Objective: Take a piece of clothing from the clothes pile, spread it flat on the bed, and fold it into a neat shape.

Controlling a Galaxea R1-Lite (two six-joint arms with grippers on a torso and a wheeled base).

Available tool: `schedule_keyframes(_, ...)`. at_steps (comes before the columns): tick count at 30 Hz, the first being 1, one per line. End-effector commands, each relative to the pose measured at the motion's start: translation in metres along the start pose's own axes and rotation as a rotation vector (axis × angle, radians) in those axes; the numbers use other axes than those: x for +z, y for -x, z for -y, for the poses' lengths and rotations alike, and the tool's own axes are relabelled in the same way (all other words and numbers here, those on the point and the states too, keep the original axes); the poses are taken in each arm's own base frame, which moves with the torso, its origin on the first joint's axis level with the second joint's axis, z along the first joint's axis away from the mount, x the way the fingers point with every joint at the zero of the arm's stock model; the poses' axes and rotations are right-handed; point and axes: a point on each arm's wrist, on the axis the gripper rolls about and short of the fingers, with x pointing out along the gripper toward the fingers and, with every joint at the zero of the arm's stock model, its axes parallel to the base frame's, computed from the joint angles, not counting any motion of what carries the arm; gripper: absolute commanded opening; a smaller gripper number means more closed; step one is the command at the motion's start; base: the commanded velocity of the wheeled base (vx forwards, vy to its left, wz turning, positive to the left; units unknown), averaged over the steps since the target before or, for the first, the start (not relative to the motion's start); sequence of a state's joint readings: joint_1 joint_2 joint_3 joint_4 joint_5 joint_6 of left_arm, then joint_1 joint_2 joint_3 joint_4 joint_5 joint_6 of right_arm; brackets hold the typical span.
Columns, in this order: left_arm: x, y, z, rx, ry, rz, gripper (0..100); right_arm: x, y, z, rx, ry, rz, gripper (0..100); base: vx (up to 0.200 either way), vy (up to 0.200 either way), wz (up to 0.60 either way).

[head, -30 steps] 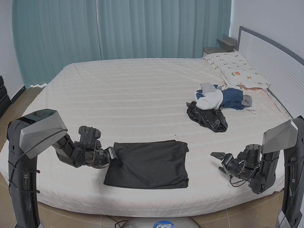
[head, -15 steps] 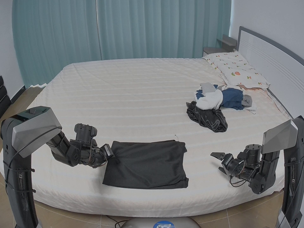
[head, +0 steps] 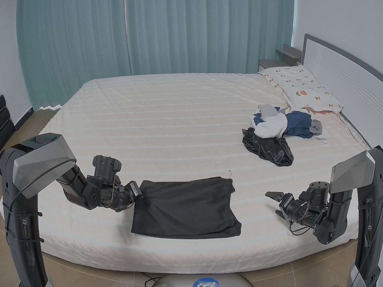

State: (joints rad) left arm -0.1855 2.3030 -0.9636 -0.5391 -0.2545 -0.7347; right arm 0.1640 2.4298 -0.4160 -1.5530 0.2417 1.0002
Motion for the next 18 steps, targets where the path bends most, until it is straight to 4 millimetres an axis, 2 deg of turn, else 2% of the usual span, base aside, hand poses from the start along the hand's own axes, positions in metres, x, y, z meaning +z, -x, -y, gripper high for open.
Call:
schedule_keyframes(1,0.0003,0.0012,-0.0002,0.003,0.010,0.005,0,0.0003,-0.0001,-0.0004,0.006,0.002,0.005,100,0.000,0.200,0.00)
schedule_keyframes(18,-0.0033,0.0086,-0.0004,0.072,0.027,-0.016,0,0.0005,-0.0004,-0.0006,0.008,0.001,0.006,100,0.000,0.200,0.00)
